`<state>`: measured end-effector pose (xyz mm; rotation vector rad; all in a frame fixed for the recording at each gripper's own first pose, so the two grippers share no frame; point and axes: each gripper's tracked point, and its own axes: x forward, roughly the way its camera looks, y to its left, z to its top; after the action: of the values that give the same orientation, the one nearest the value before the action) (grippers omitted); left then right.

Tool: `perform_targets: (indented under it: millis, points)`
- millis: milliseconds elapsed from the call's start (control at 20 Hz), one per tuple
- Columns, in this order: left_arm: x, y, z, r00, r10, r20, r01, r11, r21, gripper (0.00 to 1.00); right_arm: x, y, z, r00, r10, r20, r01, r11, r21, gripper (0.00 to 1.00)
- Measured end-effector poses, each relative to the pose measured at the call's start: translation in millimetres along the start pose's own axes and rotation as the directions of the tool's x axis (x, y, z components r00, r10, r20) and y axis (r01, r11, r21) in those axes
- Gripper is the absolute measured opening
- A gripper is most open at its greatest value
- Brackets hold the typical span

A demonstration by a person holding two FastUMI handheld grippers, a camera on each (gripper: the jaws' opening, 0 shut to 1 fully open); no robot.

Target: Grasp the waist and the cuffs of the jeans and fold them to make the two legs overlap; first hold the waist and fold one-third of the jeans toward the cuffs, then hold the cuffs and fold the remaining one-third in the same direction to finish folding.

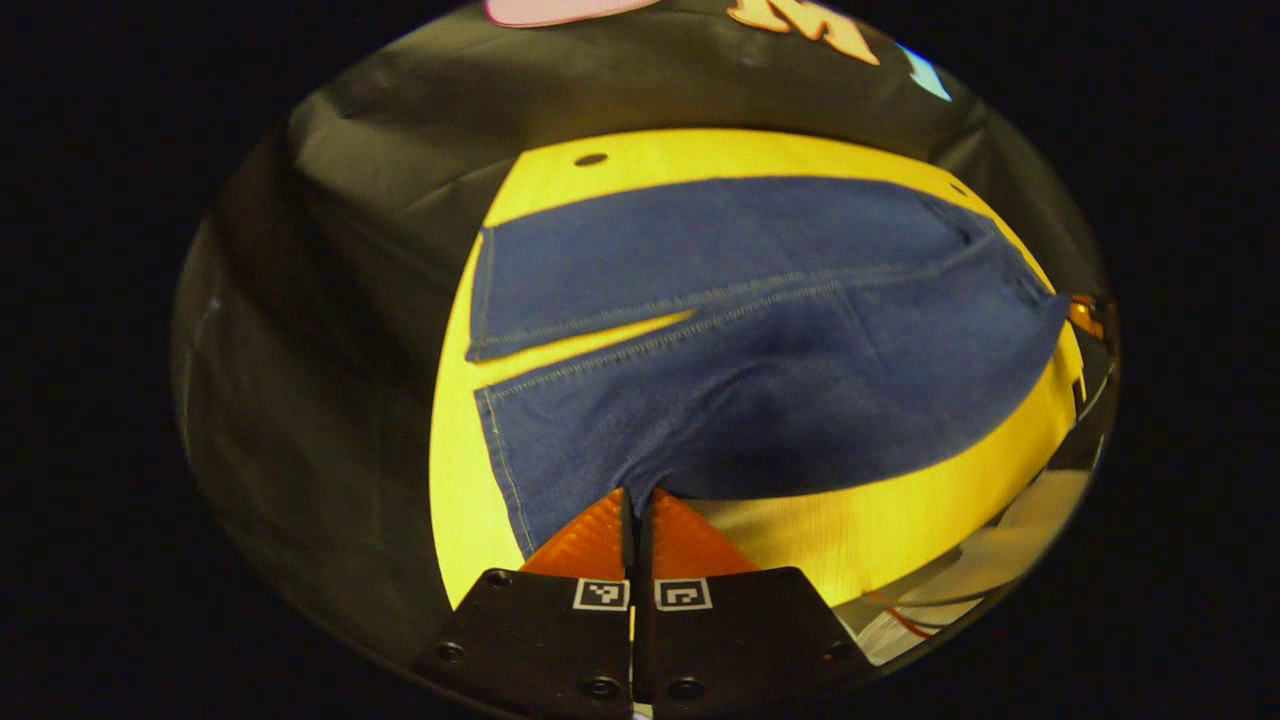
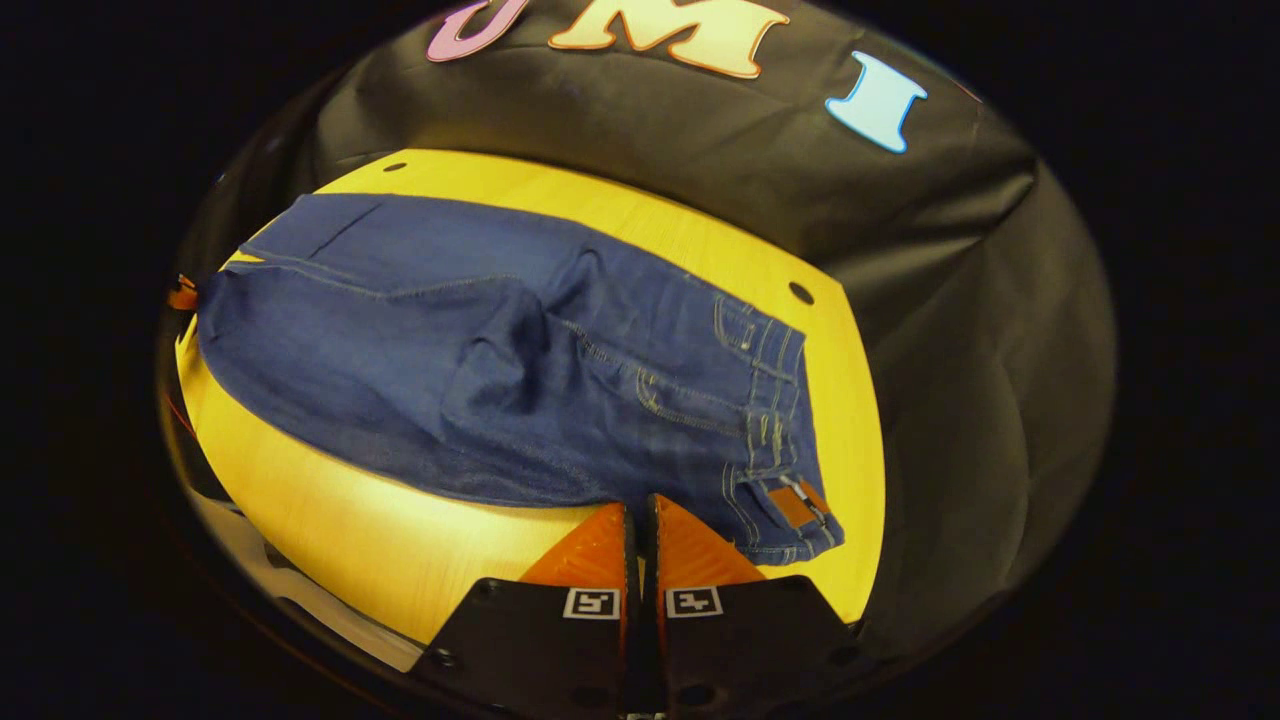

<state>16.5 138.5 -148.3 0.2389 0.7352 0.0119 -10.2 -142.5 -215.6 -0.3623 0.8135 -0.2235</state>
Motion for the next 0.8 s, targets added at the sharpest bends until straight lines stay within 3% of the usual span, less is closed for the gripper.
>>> perform_targets:
  millis: [150, 400, 600, 800]
  points:
    - [-1, 4, 28, 0.999, 0.023, 0.040, -0.021, 0.998, -0.067, 0.00, -3, -9, 37, 0.999, -0.019, 0.050, 0.015, 0.997, 0.078, 0.02]
    - [2, 14, 84, 0.989, 0.113, 0.100, -0.104, 0.990, -0.097, 0.00, 31, -28, 117, 0.989, -0.058, 0.136, 0.039, 0.989, 0.141, 0.00]
    - [39, 28, 123, 0.971, 0.211, 0.110, -0.205, 0.976, -0.071, 0.00, 86, -35, 166, 0.984, -0.052, 0.172, 0.020, 0.982, 0.186, 0.00]
    - [107, 35, 151, 0.957, 0.266, 0.115, -0.248, 0.957, -0.149, 0.00, 157, -26, 191, 0.986, -0.021, 0.165, -0.009, 0.984, 0.178, 0.02]
